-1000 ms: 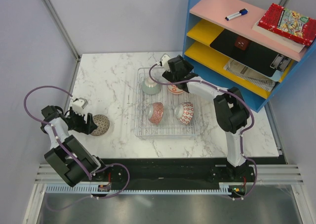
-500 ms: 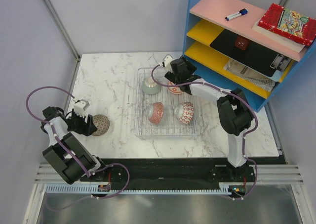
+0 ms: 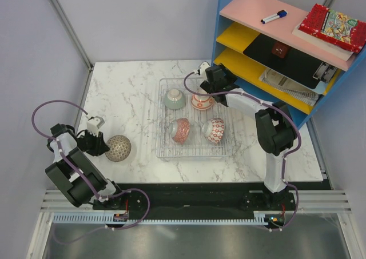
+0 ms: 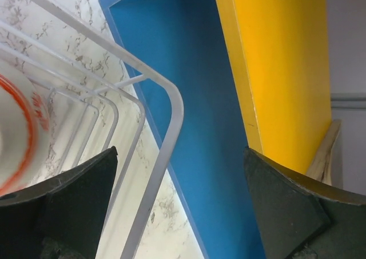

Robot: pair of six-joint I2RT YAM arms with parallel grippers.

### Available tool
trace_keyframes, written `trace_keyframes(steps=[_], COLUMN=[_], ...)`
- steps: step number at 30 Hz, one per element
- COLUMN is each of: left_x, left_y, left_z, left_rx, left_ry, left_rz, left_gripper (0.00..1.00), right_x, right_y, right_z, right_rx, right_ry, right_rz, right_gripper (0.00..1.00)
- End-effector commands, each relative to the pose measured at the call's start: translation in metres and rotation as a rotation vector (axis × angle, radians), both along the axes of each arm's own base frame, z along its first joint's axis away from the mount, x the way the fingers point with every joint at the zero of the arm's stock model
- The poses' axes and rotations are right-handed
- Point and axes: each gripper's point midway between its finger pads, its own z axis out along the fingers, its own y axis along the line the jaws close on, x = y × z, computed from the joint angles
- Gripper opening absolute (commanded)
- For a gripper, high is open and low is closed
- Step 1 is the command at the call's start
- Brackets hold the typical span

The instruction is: Load the bowls into the dish rack

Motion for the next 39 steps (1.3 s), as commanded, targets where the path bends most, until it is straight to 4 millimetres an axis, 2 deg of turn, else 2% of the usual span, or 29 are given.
trace_keyframes(steps=[1,4,8,11,12,13,15,17,23,28,30,34,39], left_x=[0.006,0.006,0.008,0.013,0.015,0.018,0.024,0.03,0.041,0.045,0.044,0.042,0.042], left_y=[0.0,-0.001,-0.004,-0.005,-0.005,-0.004,-0.007,-0.009,-0.021,-0.031,-0.034,-0.035,-0.034], left_z=[0.008,0.008,0.011,0.017,0.02,0.025,0.033,0.045,0.075,0.089,0.089,0.089,0.087], left_rx=[-0.003,-0.012,-0.027,-0.045,-0.052,-0.056,-0.083,-0.101,-0.144,-0.144,-0.141,-0.125,-0.118], left_ry=[-0.043,-0.042,-0.056,-0.082,-0.089,-0.099,-0.121,-0.156,-0.233,-0.256,-0.259,-0.257,-0.252], left_rz=[-0.044,-0.047,-0.048,-0.041,-0.037,-0.033,-0.028,-0.031,-0.049,-0.07,-0.078,-0.079,-0.082], left_gripper=[0.12,0.02,0.02,0.02,0.02,0.02,0.02,0.02,0.02,0.02,0.02,0.02,0.02], right_x=[-0.001,-0.001,-0.006,-0.021,-0.026,-0.037,-0.04,-0.046,-0.029,-0.008,-0.003,-0.008,-0.006], right_y=[0.014,0.021,0.028,0.054,0.062,0.08,0.094,0.107,0.13,0.145,0.148,0.152,0.132], right_z=[0.032,0.038,0.052,0.062,0.07,0.065,0.065,0.055,0.035,0.02,0.013,-0.006,-0.026], right_rx=[0.1,0.123,0.175,0.286,0.317,0.353,0.369,0.35,0.337,0.331,0.318,0.292,0.222], right_ry=[-0.035,-0.043,-0.05,0.016,0.025,0.089,0.123,0.18,0.234,0.239,0.242,0.282,0.278], right_rz=[0.02,0.03,0.044,0.152,0.192,0.27,0.323,0.382,0.435,0.433,0.422,0.423,0.331], right_gripper=[0.97,0.97,0.97,0.97,0.97,0.97,0.97,0.97,0.97,0.97,0.97,0.97,0.97])
